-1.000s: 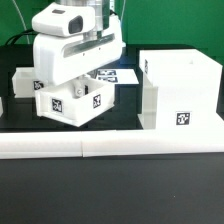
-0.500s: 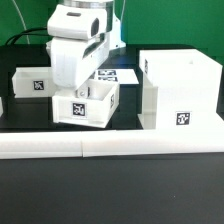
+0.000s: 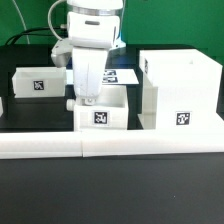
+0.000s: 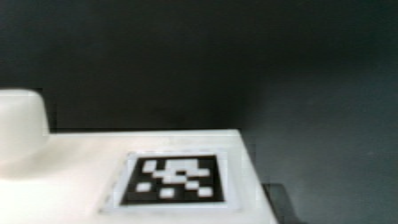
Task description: Assemble drawer
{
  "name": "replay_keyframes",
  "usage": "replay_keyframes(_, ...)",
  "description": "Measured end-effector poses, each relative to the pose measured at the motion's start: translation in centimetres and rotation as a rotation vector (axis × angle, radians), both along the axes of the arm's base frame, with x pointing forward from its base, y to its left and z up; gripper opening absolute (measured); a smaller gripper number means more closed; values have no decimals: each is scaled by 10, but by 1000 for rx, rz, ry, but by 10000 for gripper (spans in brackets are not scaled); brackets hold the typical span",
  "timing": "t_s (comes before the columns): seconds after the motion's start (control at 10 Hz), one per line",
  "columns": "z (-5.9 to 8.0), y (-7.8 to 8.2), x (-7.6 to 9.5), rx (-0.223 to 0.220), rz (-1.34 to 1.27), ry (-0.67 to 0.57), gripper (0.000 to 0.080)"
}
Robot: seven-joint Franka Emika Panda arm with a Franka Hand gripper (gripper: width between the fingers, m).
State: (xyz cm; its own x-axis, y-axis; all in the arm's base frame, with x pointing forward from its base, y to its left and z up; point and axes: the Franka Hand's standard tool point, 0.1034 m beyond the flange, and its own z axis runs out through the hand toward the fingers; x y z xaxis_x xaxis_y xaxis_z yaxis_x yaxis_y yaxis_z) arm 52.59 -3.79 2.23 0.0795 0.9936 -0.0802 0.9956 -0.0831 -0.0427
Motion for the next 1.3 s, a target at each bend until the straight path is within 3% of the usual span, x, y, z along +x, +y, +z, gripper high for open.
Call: replay_keyframes(1.3,-4,10,2,8,-39,-59,42)
